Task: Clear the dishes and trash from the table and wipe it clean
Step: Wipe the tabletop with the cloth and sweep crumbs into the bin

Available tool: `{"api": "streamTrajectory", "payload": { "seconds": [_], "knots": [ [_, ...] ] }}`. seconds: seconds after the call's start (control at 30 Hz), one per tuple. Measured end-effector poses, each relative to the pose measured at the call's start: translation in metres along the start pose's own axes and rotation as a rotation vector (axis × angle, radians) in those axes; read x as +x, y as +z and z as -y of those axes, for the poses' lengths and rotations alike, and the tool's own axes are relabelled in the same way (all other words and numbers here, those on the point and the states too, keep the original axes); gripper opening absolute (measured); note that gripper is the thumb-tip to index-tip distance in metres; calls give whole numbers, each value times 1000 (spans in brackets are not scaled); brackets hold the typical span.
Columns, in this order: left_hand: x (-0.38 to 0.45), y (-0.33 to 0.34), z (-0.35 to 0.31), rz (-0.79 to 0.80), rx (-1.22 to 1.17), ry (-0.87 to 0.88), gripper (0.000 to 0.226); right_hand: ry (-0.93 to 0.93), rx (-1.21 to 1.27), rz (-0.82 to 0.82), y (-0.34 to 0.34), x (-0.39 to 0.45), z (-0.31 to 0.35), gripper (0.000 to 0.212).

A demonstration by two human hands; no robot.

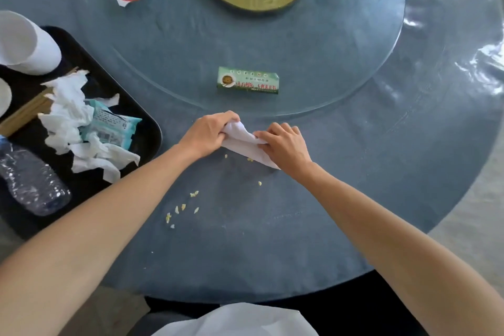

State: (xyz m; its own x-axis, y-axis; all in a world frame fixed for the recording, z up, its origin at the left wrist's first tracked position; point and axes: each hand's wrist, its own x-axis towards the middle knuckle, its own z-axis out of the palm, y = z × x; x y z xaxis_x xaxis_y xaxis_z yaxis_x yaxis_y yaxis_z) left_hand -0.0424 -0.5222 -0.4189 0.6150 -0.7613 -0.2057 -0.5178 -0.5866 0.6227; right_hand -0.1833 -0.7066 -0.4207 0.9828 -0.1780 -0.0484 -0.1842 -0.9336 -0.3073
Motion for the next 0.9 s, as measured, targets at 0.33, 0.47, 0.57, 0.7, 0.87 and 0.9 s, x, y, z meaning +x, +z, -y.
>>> {"api": "streamTrajectory", "payload": {
  "seconds": [0.33, 0.47, 0.57, 0.7, 0.87, 0.9],
  "knots": [
    [-106, 14, 31, -16, 1, -39, 44, -73, 19, -41, 38, -77, 62, 51],
    [-138, 14, 37, 22, 42, -70, 40, -95, 58, 30, 48, -102, 86, 55],
    [-152, 8, 37, 64, 85, -66, 39, -117, 106, 59, 44, -109, 96, 50],
    [-144, -6, 28, -67, 117, -30, 42, -78, 132, 13, 27, -93, 95, 40],
    [-117, -19, 28, -149, 136, -96, 38, -41, 52, 73, 21, -46, 90, 38],
    [-119, -18, 31, -143, 135, -117, 37, -50, 41, 96, 25, -41, 93, 38]
  ]
}}
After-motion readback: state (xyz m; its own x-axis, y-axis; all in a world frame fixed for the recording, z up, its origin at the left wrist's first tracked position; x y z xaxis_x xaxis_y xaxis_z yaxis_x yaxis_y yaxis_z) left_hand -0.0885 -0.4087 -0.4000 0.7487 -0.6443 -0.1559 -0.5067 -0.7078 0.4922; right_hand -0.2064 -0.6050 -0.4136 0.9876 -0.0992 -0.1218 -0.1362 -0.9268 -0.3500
